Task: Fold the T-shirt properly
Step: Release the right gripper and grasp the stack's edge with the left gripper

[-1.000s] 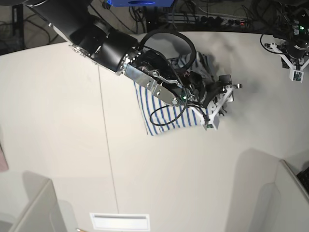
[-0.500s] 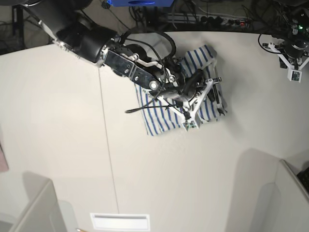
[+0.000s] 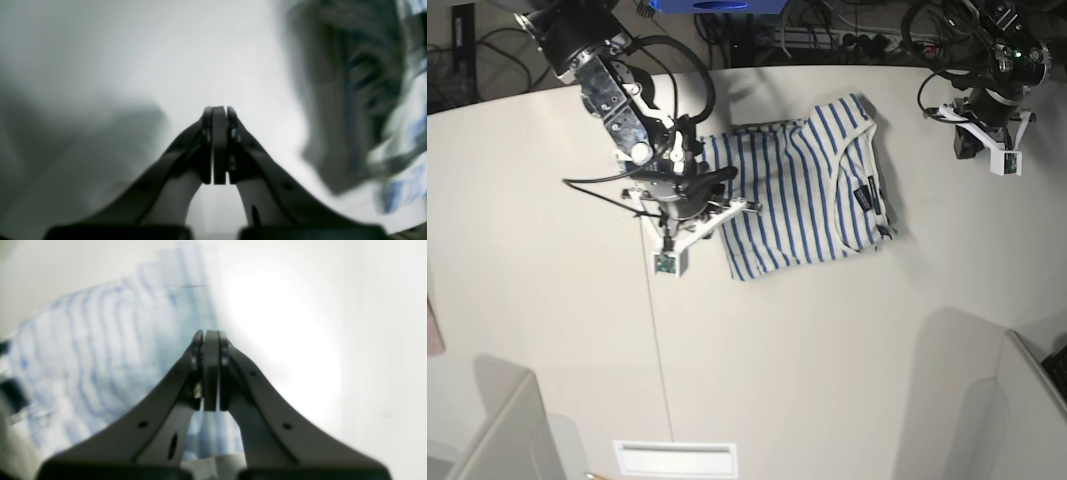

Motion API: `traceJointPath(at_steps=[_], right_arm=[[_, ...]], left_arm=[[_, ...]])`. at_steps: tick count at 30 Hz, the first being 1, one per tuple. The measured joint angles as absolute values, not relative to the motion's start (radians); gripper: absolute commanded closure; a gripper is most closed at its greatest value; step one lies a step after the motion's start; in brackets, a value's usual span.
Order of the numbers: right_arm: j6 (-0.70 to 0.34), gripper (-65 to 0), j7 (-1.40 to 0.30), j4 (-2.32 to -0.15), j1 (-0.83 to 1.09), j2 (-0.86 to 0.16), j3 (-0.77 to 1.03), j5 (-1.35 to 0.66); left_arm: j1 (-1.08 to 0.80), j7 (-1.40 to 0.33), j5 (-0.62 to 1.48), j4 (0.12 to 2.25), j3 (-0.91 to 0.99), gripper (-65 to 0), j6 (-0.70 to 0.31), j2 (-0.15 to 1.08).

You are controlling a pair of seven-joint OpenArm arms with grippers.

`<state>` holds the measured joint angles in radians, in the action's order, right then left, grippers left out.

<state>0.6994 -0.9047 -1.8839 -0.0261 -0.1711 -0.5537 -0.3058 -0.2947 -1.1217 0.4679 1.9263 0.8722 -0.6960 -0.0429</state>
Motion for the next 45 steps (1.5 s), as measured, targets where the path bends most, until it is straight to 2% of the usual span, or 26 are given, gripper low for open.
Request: traceJointPath(at_steps=[1,4,6,8,19,25,30,41,43,45], right_arm=[[0.7,0.0,-0.904,-1.884,-0.015,-0.179,-0.539,-0.306],[0.699,0.0,-0.908,-1.884,0.005,-0.204,-0.542,-0.31],[0.699,0.0,-0.907,-1.884,0.027,-0.207,-0.542,-0.309],[0.699,0.0,-0.908,-1.884,0.044,-0.207,-0.542,-0.31],[0.699,0.0,-0.905,-1.884,0.062,-0.212,-0.541,-0.31],[0.699,0.0,-0.905,-1.884,0.076,-0.21,-0.538,-0.309],[0.699,0.0,-0.905,-1.884,0.087,-0.212,-0.534,-0.31],[0.699,0.0,-0.906,-1.884,0.101,-0.211,-0.529,-0.31],[0.699,0.0,-0.894,-1.885,0.115,-0.209,-0.506,-0.313],[0.699,0.0,-0.854,-1.892,0.136,-0.212,-0.483,-0.306]], left_arm=[[-0.273,-1.201,0.501,1.925,0.876,-31.3,-0.696,-0.048],[-0.234,-1.292,0.606,1.924,0.875,-52.7,-0.692,-0.049],[-0.222,-1.295,0.688,1.922,0.874,-60.7,-0.692,-0.051],[-0.221,-1.292,0.748,1.922,0.874,-63.5,-0.693,-0.066],[-0.189,-1.301,0.78,1.765,0.749,-63.2,-0.69,-0.092],[-0.163,-1.294,0.776,1.65,0.746,-63.2,-0.69,-0.086],[-0.163,-1.229,0.783,1.625,0.733,-63.2,-0.69,-0.089],[-0.136,-1.135,0.814,1.538,0.614,-62.9,-0.575,-0.089],[-0.134,-1.135,0.813,1.537,0.613,-59.6,-0.575,-0.089],[-0.137,-1.135,0.81,1.534,0.613,-50.7,-0.575,-0.088]])
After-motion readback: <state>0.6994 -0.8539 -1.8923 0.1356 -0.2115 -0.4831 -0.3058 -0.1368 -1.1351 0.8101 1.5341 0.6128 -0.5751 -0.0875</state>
